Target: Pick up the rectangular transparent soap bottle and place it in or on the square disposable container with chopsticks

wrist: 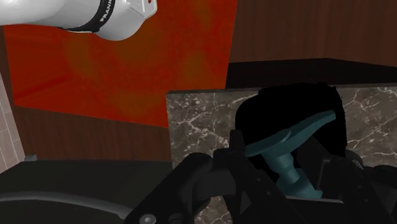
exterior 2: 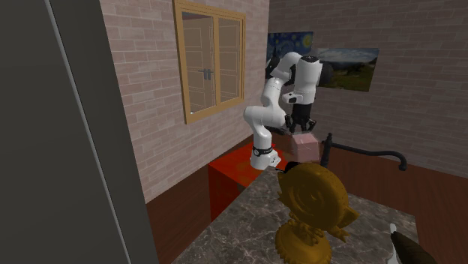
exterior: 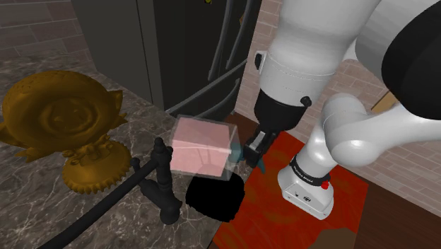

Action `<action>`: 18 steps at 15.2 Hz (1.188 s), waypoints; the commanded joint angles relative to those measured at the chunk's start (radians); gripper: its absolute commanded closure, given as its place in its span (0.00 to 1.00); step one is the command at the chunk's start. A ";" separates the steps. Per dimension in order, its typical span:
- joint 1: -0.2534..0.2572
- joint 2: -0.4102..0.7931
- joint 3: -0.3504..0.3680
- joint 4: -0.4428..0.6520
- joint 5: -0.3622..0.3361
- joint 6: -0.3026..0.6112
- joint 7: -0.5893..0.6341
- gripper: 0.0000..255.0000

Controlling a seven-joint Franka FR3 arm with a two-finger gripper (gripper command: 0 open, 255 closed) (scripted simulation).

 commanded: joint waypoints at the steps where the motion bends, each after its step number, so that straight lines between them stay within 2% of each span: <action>1: 0.006 -0.002 0.012 -0.027 0.013 0.028 -0.003 1.00; 9: 0.023 0.009 0.070 -0.130 0.066 0.141 -0.010 1.00; 17: 0.023 0.009 0.070 -0.130 0.066 0.141 -0.010 1.00; 18: 0.023 0.009 0.070 -0.130 0.066 0.141 -0.010 0.00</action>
